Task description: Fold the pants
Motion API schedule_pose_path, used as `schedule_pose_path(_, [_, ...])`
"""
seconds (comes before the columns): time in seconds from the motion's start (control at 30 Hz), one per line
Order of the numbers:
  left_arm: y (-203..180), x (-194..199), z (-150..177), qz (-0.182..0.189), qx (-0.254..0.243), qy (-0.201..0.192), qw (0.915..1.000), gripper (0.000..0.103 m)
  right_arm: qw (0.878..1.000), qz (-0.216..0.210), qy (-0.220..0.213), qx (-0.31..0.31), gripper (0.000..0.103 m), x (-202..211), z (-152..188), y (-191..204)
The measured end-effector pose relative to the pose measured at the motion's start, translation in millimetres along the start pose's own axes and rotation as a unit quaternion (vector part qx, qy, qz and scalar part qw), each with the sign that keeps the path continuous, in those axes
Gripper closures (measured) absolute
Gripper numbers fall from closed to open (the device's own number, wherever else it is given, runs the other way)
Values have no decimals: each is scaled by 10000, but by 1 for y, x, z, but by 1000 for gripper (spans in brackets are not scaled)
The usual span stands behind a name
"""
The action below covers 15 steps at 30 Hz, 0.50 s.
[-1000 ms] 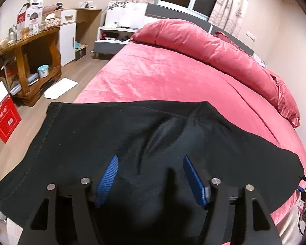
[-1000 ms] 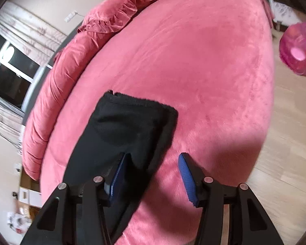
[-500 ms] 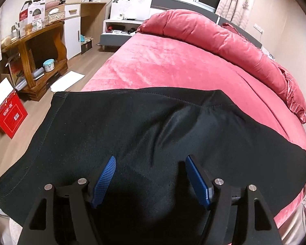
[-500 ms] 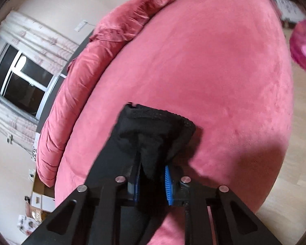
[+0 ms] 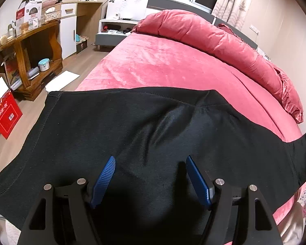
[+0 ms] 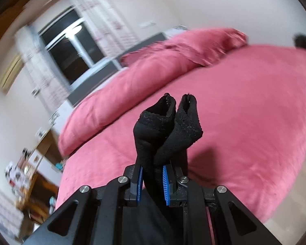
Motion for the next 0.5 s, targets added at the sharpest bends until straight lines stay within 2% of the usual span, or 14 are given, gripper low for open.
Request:
schedule_pose_path(0.23, [2,-2,0,-46,-27,11,10000,30,9918,-693,-176,1054,87,24,20,97])
schedule_pose_path(0.5, [6,-3,1,-90,-5,43,10000,30,9732,-1297,87,1895,86,26,72,169])
Point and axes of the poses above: each gripper's, at about its wrist camera, not at the fingertips, and x roughly against the way its jaws point, y to its left, z to its underside, the point moved 8 cm from there along -x, roughly the way its jaws point, and after that the axes turned 11 degrees about z, right-handed, at the moved point
